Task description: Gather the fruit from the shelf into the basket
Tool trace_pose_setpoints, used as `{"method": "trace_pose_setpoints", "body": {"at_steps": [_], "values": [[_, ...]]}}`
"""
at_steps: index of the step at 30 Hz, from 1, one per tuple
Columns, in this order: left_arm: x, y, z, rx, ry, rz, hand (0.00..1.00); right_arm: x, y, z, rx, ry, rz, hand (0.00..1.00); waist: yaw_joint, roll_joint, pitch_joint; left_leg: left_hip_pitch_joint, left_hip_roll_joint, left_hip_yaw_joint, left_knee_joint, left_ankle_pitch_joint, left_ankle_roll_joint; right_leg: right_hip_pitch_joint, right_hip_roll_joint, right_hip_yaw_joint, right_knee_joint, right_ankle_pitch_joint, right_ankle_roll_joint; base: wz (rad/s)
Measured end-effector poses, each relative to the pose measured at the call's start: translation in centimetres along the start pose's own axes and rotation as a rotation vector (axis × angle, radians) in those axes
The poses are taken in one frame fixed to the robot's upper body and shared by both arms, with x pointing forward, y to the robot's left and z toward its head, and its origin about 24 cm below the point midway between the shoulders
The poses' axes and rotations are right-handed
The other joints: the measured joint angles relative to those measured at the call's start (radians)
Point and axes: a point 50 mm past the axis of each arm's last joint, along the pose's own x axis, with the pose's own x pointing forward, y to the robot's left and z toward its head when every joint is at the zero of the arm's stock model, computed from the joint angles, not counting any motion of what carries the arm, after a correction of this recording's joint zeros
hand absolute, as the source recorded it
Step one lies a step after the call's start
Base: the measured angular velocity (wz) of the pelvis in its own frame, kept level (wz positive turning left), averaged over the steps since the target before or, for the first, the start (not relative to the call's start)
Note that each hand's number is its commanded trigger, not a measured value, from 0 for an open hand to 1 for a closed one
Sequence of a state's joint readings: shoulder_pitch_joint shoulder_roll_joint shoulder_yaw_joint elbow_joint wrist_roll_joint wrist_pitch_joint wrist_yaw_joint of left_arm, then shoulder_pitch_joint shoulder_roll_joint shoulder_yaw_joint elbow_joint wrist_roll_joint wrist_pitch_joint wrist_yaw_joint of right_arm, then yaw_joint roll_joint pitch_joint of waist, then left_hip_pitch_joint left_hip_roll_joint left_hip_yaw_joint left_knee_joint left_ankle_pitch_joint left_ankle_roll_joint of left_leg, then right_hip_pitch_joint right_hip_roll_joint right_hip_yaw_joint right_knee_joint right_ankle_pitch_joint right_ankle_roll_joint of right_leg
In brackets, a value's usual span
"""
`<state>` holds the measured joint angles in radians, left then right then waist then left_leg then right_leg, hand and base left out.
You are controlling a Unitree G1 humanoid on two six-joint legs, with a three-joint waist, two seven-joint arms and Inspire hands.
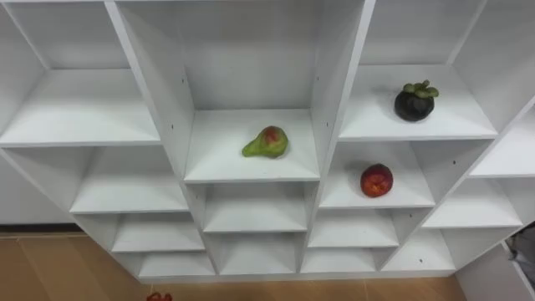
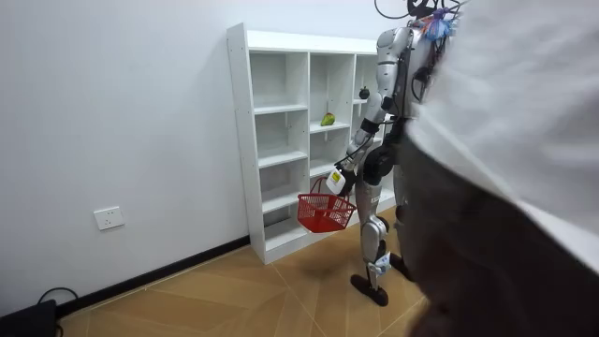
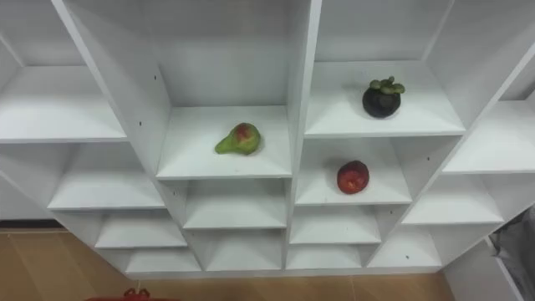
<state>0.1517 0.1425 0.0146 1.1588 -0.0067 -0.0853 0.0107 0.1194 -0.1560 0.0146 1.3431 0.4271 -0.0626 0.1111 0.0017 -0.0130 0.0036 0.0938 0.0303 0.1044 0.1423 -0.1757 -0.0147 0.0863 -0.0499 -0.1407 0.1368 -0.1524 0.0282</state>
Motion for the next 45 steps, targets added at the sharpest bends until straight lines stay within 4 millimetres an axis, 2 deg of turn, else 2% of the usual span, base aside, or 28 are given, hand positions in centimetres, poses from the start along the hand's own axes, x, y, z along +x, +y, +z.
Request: {"method": "trace_pose_setpoints", "body": {"at_steps": [6,12,38,41,42,45], "values": [[0.0,0.0,-0.1,-0.002,0.003,0.001,1.0,0.0,0.0,0.1,-0.014,-0.004,0.001,0.0,0.0,-0.002,-0.0009,0.0,0.0,0.001,0.0,0.0,0.0,0.0,0.0,0.001,0.0,0.0,0.0,0.0],[0.0,0.0,-0.1,-0.004,0.001,0.002,1.0,0.1,0.2,0.7,-0.108,-0.024,0.007,0.0,0.0,-0.004,-0.0023,-0.001,0.001,0.002,0.0,0.0,0.0,-0.002,0.001,0.002,0.0,0.0,0.0,0.0],[0.0,0.2,0.2,-0.005,-0.03,0.028,1.0,-0.1,-0.4,0.7,-0.099,-0.066,-0.115,0.0,-0.003,0.0,-0.0007,-0.007,0.001,0.002,0.0,0.0,0.0,-0.002,0.001,0.002,0.0,0.0,0.0,0.0],[0.0,0.4,0.8,-0.003,-0.054,0.048,1.0,-0.1,-0.1,1.8,-0.144,-0.119,-0.127,0.0,-0.006,0.002,-0.0047,-0.015,0.002,0.006,0.003,0.0,0.0,-0.021,0.001,0.004,0.012,0.0,0.0,-0.03],[0.1,0.5,0.9,-0.003,-0.061,0.056,1.0,-0.1,0.1,2.5,-0.161,-0.152,-0.125,0.0,-0.01,0.0,-0.001,-0.015,0.002,0.007,0.003,0.0,0.0,-0.022,0.001,0.005,0.014,0.0,0.0,-0.08],[0.0,0.5,0.9,-0.003,-0.071,0.059,1.0,-0.3,0.9,4.8,-0.216,-0.266,-0.134,0.0,-0.022,-0.002,-0.0002,-0.015,0.003,0.025,0.002,0.0,0.0,-0.031,0.001,0.021,0.018,0.0,0.0,-0.13]]}}
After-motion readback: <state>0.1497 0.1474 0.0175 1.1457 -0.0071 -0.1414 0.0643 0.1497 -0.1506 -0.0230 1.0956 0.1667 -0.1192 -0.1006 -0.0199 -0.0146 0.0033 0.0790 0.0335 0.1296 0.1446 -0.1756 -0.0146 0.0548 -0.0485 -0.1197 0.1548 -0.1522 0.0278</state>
